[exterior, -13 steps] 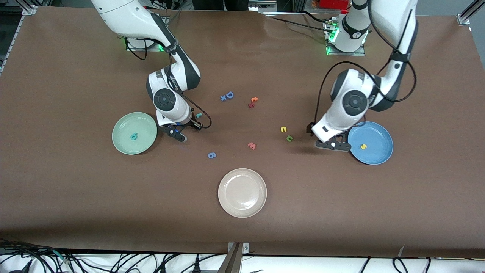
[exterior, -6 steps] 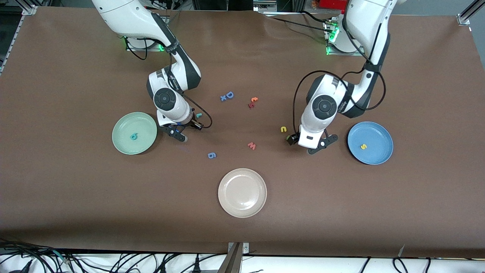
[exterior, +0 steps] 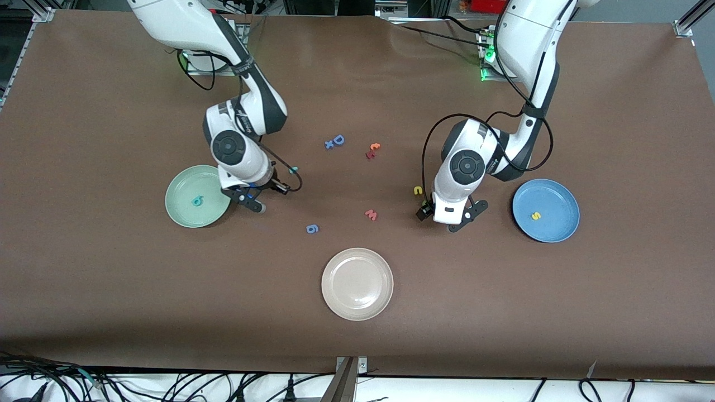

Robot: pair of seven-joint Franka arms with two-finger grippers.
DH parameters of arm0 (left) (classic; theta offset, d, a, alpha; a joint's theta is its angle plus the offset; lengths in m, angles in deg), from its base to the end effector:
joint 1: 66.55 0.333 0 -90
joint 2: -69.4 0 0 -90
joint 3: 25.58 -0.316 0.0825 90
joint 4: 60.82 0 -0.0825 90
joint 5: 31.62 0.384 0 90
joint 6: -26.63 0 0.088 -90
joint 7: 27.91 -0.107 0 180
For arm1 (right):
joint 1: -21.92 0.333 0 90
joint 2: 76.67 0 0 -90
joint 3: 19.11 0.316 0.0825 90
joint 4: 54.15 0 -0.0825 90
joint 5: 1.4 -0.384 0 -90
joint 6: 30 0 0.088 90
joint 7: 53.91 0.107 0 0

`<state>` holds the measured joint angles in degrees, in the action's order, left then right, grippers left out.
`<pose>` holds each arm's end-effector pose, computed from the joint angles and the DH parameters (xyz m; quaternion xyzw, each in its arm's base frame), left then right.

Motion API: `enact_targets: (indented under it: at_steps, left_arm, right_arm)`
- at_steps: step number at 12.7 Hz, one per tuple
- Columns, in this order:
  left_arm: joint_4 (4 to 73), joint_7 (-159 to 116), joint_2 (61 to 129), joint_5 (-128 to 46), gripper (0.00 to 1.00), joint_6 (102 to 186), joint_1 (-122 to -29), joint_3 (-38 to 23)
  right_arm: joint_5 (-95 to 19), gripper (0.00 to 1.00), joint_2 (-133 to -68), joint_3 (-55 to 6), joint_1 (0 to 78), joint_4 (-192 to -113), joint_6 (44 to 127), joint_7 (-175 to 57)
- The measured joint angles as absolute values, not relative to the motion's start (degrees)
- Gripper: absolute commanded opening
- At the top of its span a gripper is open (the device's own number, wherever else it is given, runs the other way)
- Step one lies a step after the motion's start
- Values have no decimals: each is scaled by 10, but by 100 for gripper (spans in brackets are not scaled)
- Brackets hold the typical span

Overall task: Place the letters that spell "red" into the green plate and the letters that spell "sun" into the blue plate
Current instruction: 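Grasp the orange 6 with the right gripper while the left gripper nears the u, then drop the 6 on the green plate while the left gripper grasps the u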

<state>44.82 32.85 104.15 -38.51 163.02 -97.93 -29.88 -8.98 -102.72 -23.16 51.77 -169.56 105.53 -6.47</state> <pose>0.5654 -0.2931 0.1905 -0.9444 -0.3266 0.0368 0.0099 0.5332 0.2603 0.2169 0.9707 -0.2331 -0.0573 0.0075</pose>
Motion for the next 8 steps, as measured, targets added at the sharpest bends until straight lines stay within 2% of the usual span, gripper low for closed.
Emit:
enact_targets:
  at_steps: [4, 8]
  left_arm:
    - [448, 336, 1060, -385, 92, 1649, -987, -299]
    - [447, 336, 1066, -385, 86, 1652, -989, -299]
  right_arm:
    - [-90, 21, -992, -316, 516, -1693, 981, -219]
    - [-90, 21, -995, -383, 509, -1701, 967, -345]
